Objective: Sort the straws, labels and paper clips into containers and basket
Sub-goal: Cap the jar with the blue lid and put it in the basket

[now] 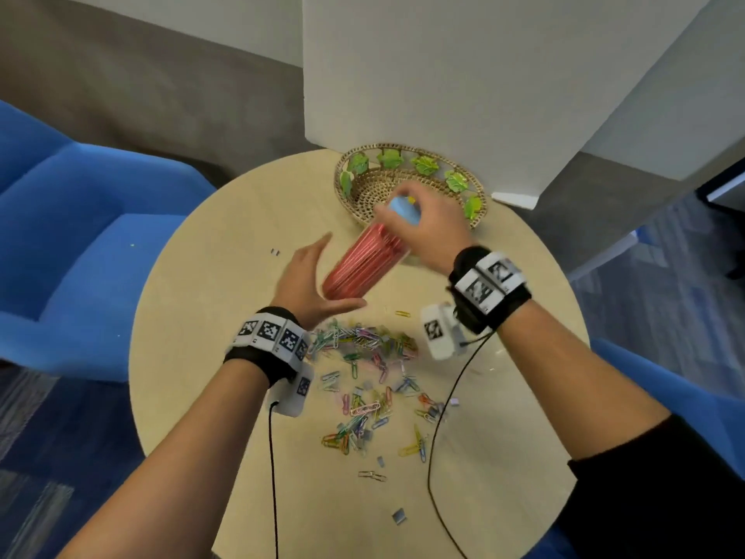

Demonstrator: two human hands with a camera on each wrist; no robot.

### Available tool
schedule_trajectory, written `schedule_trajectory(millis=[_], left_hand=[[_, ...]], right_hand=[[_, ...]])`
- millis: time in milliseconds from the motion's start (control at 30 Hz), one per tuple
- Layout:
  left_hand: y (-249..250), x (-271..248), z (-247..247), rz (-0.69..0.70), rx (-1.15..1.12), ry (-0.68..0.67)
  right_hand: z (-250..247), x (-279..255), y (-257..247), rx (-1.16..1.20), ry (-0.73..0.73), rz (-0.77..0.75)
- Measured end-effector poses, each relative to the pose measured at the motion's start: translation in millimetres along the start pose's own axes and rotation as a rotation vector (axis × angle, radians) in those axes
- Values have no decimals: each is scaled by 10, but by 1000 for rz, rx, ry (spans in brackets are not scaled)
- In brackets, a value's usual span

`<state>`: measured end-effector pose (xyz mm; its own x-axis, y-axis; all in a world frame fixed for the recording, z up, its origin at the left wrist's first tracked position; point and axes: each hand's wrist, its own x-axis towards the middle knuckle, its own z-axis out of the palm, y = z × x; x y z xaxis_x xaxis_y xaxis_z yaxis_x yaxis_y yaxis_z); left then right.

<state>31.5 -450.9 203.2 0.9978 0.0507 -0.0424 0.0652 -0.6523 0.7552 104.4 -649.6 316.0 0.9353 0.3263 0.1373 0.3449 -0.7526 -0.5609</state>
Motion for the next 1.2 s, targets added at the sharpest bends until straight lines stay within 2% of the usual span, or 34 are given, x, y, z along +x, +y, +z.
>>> schedule_trajectory(millis=[133,233,333,600,700,900,1033,1067,1133,1200], left_hand=[[-732,72,-239,-426,265,95],[-1214,90,-292,-636,317,42],[-1541,93,-220,-676,424,-89],[-1535,120,-197,-716,393,-129],[-1546,128,-197,-720,406,-127],[-1587,169,-205,-714,441,-146],[-1545,172,-234,-723,438,-166],[-1533,171,-238,-726,437,-170],[-1502,164,-252,-716,438,-165],[-1488,154,-268,-699,431,-165]], right_hand=[[-174,657,103,-61,161,0],[-123,1118,236,-167,190,16],[-13,1485,408,-267,137,44],[309,1879,713,-409,-84,107],[404,1873,787,-378,-73,138],[353,1648,765,-267,-66,197],[1,1134,819,-141,194,234],[-99,917,906,-144,220,278],[-223,413,1222,-222,126,435],[-237,-154,1574,-311,-116,670]])
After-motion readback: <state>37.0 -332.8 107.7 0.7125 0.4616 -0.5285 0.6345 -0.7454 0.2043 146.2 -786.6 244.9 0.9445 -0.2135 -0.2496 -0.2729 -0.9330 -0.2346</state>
